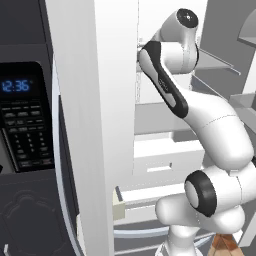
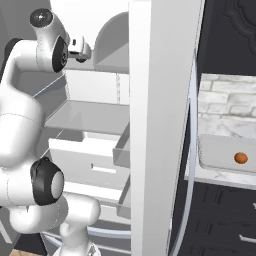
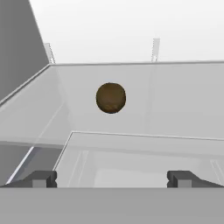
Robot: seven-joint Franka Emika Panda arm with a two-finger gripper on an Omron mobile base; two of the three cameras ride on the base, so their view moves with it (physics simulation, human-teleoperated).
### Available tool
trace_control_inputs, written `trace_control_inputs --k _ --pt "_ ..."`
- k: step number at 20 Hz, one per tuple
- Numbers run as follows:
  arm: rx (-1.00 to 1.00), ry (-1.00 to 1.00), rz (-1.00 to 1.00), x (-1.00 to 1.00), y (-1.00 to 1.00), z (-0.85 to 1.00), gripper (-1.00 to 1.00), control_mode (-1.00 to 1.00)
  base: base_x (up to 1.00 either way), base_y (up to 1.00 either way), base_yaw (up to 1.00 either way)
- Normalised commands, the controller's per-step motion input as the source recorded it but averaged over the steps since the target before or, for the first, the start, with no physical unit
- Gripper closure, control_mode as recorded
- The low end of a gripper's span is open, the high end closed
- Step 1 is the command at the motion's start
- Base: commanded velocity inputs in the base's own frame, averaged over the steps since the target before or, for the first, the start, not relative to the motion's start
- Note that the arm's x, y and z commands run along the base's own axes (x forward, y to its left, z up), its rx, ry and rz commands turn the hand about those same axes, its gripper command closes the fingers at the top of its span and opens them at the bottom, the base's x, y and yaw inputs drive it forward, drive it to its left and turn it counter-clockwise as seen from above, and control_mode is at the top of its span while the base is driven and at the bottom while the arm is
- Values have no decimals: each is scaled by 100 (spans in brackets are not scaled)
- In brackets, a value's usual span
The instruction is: Pick the kiwi and tangerine from the fridge and place them inside the tupperware on the counter.
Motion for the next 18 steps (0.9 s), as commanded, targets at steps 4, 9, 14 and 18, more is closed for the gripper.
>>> trace_control_inputs --k 4,9,14,18 --pt "0 22 0 62 3 -20 -100 -100 0 0 0" --pt "0 20 0 63 7 -16 -100 -100 0 0 0" --pt "0 0 0 50 9 -8 -100 -100 0 0 0" --pt "0 0 0 42 11 -12 -100 -100 0 0 0"
